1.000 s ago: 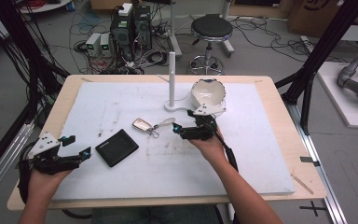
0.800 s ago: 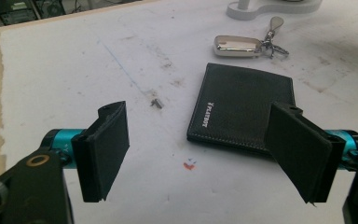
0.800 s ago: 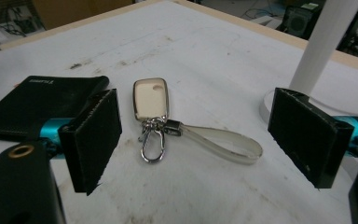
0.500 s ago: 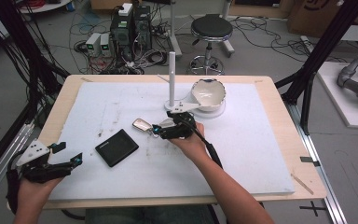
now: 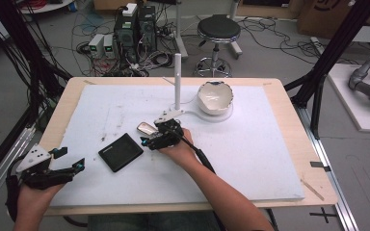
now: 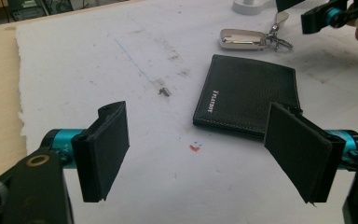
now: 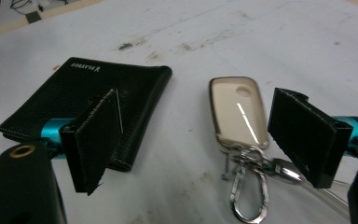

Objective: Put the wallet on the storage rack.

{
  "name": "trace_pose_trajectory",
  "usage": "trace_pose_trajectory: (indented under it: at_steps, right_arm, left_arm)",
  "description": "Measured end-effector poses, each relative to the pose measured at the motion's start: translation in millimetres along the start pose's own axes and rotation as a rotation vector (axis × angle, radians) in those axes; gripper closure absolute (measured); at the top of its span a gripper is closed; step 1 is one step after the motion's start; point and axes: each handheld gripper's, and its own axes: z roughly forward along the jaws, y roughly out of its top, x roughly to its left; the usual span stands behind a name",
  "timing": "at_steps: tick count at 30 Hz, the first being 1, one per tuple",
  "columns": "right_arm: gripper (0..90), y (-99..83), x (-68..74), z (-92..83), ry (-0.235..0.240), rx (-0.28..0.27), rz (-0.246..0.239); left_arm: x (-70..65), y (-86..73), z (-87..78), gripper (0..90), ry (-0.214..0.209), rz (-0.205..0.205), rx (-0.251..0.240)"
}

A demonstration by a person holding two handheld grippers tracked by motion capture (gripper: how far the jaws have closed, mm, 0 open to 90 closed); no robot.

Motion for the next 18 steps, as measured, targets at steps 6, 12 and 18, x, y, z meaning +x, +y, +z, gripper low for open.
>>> trace_pose_trajectory:
  at_steps: [6,12,18]
  right_arm:
    - [18.1,7.6,11.1,22.1,0.046,0.038,-0.008]
    - [19.5,10.0,23.9,42.4,0.081,0.094,-0.02]
    - [23.6,7.9,23.2,46.5,0.091,0.118,-0.023]
  left_arm:
    - [0.8,-0.3,-0.8,22.1,0.002,-0.002,-0.003]
    - [1.7,-1.2,-2.1,22.1,0.004,-0.006,-0.005]
    - [2.5,-1.6,-3.1,22.1,0.006,-0.005,-0.005]
